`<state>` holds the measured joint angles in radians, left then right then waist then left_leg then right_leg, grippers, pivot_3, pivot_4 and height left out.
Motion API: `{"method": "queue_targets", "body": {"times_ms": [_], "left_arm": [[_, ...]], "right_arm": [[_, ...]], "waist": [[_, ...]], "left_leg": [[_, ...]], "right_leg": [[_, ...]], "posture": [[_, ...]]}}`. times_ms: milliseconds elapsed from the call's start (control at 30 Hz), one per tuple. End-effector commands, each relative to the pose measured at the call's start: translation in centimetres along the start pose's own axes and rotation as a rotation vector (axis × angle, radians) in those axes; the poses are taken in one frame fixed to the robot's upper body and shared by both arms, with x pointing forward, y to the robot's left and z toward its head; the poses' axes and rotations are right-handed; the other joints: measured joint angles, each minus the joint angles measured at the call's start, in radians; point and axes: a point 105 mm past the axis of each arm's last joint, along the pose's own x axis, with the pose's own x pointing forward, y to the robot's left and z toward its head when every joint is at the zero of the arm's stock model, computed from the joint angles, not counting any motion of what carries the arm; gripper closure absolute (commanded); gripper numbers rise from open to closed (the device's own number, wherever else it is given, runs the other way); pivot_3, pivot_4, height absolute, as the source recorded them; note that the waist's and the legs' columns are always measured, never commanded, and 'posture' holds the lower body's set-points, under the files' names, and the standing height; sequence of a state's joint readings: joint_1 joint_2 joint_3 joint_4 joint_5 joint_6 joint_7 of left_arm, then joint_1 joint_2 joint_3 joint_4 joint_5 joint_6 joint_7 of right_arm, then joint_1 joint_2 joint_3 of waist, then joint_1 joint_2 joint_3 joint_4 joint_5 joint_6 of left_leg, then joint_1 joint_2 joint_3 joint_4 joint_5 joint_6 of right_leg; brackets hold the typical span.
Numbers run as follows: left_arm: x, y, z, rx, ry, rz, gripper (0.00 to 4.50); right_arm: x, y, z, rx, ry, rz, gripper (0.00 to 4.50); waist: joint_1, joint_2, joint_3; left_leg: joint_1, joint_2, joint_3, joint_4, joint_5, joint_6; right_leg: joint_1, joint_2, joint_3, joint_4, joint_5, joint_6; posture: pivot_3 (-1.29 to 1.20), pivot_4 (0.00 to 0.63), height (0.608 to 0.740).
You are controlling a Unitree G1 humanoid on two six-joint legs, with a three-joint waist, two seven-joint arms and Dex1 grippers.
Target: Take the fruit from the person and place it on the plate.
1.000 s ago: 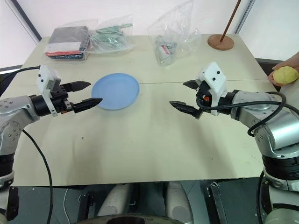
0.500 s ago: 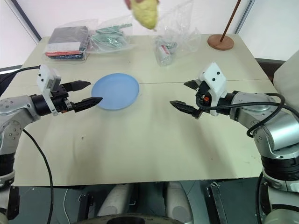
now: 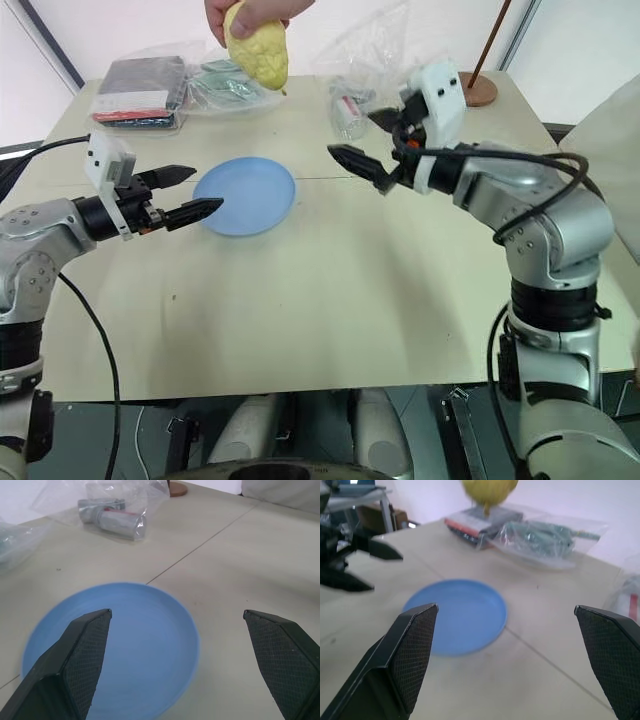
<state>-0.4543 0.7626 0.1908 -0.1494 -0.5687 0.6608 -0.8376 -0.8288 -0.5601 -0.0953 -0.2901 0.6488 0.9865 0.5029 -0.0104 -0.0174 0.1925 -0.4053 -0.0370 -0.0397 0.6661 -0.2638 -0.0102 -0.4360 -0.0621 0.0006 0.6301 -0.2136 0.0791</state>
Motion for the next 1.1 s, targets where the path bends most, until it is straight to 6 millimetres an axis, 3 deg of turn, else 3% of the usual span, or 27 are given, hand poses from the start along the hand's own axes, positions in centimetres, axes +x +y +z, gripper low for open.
{"method": "queue_targets", "body": {"times_ms": [33,267,533,1100], "left_arm": [[0.0,0.0,1.4,0.05,-0.041,0.009,0.09],[-0.2,-0.1,1.3,0.053,-0.042,0.023,0.09],[-0.5,-0.2,1.3,0.054,-0.041,0.035,0.09],[-0.4,-0.4,1.2,0.05,-0.04,0.031,0.09]], "right_arm": [[1.5,-0.4,2.1,-0.003,-0.059,-0.033,0.0],[4.1,0.3,2.9,0.019,-0.091,-0.017,0.0],[6.4,2.7,3.3,0.019,-0.098,0.064,0.0],[9.5,2.6,4.9,0.002,-0.157,0.031,0.0]], "waist": [[-0.002,0.0,0.0],[-0.004,0.0,0.0],[-0.005,0.0,0.0],[-0.007,0.0,0.0]], "left_leg": [[0.0,0.0,0.0,0.0,0.0,0.0],[-0.001,0.0,0.0,-0.001,0.0,0.0],[-0.002,0.0,0.001,-0.001,0.0,0.0],[-0.002,0.0,0.001,-0.002,0.0,0.0]], "right_leg": [[0.0,0.0,0.0,0.0,0.0,0.0],[-0.002,0.0,0.0,0.001,0.0,0.0],[-0.004,0.0,0.001,0.001,0.0,0.0],[-0.005,0.0,0.001,0.002,0.0,0.0]], "posture": [[0.0,0.15,0.74],[0.0,0.15,0.74],[0.0,0.15,0.74],[0.0,0.15,0.74]]}}
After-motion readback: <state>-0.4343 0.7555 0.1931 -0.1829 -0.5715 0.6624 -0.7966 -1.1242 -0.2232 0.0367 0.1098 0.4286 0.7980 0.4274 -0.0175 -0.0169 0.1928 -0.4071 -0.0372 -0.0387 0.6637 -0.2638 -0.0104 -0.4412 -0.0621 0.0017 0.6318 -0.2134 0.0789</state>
